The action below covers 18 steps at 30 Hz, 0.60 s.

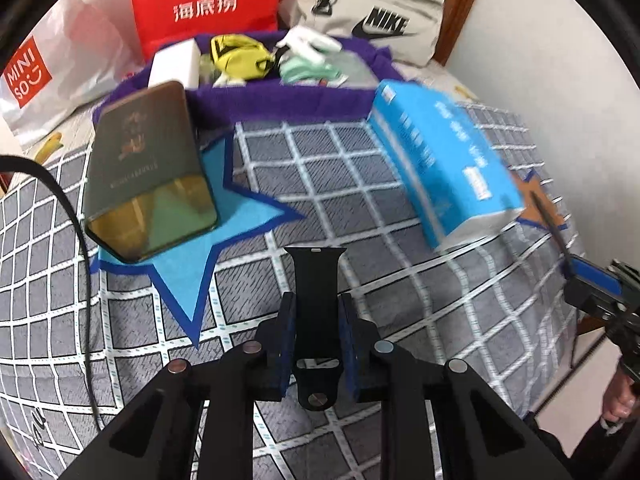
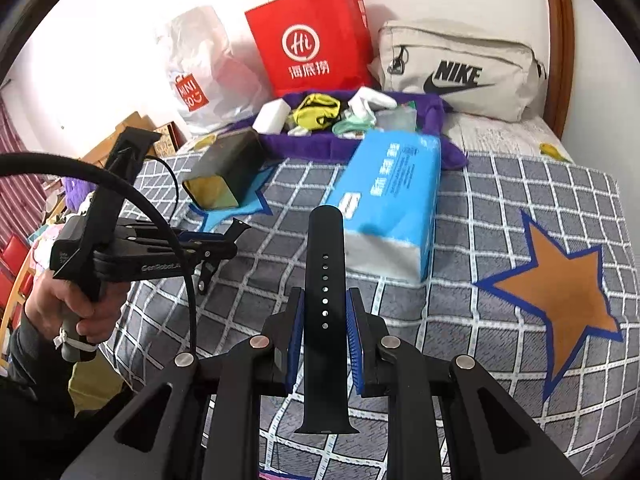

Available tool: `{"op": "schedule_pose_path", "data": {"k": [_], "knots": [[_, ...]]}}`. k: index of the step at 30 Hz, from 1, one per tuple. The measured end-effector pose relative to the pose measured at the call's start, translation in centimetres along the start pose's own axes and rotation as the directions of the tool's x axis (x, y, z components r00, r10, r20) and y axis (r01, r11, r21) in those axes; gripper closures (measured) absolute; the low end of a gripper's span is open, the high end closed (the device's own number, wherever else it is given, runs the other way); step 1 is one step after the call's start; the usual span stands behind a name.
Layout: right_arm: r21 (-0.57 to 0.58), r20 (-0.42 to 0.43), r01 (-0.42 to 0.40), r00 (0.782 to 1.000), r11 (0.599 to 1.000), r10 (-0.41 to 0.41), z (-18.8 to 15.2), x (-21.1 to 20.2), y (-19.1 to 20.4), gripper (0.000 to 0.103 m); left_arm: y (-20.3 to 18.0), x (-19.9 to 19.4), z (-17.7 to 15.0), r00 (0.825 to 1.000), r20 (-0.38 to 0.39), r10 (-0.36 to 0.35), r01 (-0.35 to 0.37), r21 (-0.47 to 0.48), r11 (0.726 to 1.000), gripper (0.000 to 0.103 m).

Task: Organize soft objects
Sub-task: 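Carry both black strap pieces up onto the purple towel with both tools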

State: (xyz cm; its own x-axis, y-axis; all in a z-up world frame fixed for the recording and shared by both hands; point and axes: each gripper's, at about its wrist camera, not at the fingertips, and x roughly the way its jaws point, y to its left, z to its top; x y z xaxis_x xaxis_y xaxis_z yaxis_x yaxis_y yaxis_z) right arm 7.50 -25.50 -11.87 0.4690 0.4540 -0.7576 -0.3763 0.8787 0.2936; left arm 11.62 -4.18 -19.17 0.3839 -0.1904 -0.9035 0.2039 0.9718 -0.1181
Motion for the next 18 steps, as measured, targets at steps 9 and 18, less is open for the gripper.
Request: {"op": "schedule_pose_path", "data": {"k": [9,18], "knots": [[0.015,0.033,-0.027,0.999,1.0,0.027,2.9,-0.5,0.3,0.083,0.5,-3.5,1.5,0.995,0.08,-0.059,0.059,-0.003,0.998,0.083],[0.03,0.07,-0.059,0.996,0.998,0.057,6.0,-0.3,0.1,0.083,2.9,-5.1,3.1,0.984,0.138,-0.112,0.119,-0.044,0.992,0.083]]}}
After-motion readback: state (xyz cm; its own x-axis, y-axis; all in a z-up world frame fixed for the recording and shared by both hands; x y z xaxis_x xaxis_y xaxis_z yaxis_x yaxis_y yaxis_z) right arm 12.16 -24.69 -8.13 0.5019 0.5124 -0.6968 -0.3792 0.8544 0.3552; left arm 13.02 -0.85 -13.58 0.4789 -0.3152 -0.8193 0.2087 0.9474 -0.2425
